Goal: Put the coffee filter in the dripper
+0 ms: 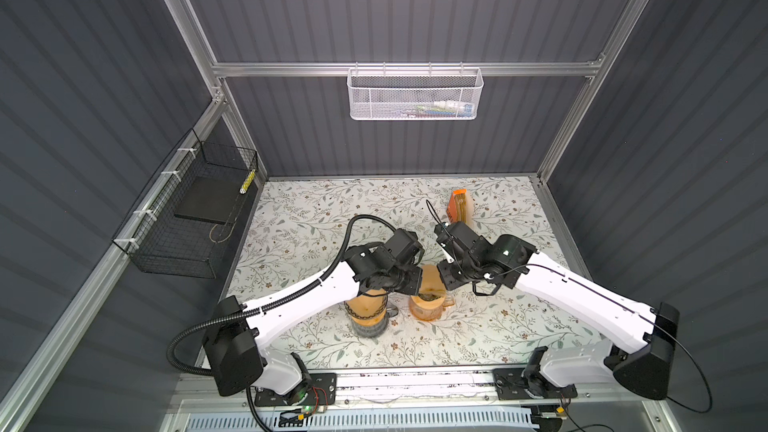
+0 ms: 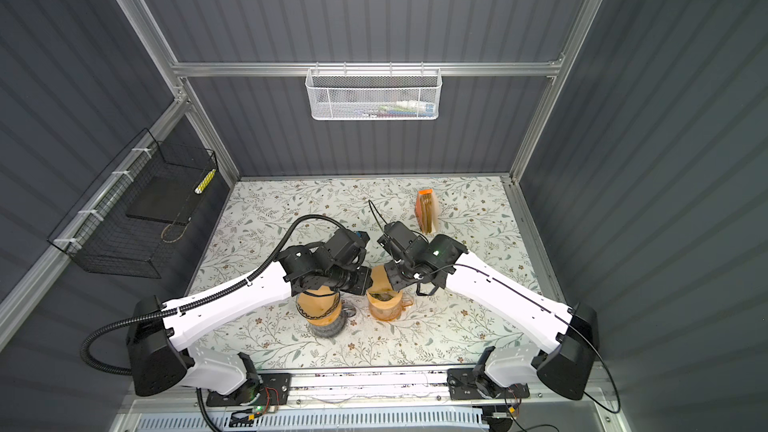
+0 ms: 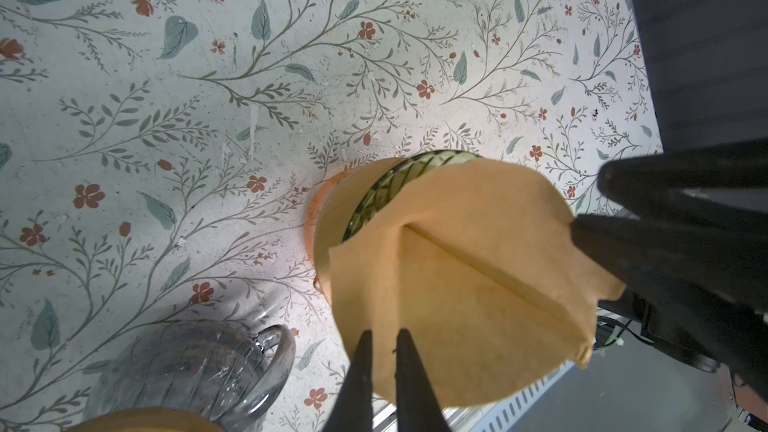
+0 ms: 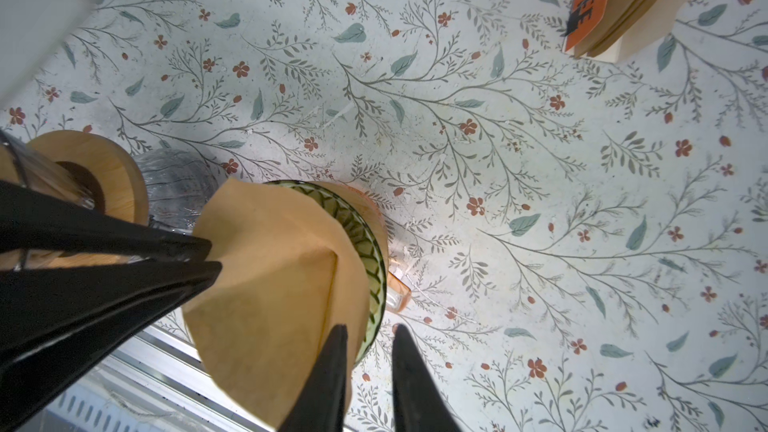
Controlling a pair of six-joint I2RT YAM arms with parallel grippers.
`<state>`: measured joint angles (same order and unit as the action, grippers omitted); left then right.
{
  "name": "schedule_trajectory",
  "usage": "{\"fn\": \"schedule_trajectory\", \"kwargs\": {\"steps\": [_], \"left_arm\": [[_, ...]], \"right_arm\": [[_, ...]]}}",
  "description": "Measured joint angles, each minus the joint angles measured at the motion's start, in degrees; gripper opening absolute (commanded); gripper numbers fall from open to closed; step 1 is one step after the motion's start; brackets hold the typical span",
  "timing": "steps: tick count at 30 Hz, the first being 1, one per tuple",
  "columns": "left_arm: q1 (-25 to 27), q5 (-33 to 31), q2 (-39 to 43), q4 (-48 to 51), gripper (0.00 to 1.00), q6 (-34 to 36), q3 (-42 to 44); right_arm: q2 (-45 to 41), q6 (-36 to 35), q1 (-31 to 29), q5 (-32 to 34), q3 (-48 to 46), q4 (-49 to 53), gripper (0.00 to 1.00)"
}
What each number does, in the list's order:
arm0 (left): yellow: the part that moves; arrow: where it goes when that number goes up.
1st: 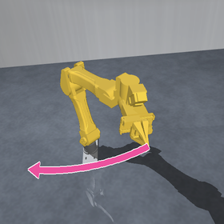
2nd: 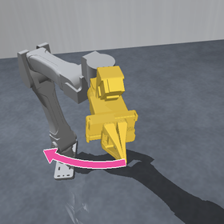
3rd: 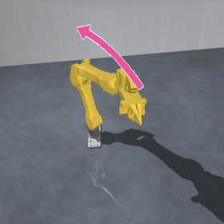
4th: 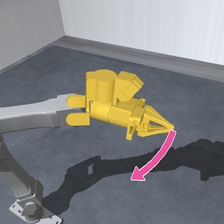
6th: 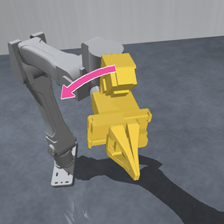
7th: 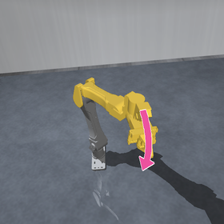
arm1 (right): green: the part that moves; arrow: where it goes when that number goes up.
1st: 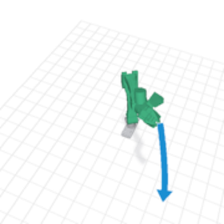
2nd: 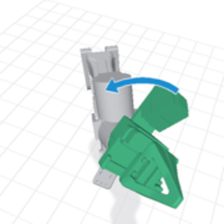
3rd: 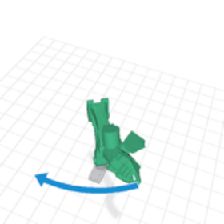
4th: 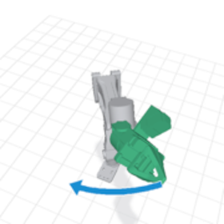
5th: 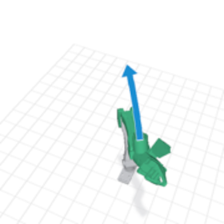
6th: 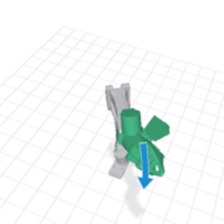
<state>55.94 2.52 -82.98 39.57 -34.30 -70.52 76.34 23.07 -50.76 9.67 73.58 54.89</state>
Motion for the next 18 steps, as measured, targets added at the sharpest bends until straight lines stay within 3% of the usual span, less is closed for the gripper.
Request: {"fn": "schedule_trajectory", "kwargs": {"steps": [6,18], "left_arm": [[0.0,0.0,0.0,0.0,0.14,0.0,0.0],[0.0,0.0,0.0,0.0,0.14,0.0,0.0]], "right_arm": [[-0.22,0.22,-0.28,-0.26,0.46,-0.04,0.07],[2.12,0.31,-0.28,-0.46,-1.68,-1.68,0.05]]}}
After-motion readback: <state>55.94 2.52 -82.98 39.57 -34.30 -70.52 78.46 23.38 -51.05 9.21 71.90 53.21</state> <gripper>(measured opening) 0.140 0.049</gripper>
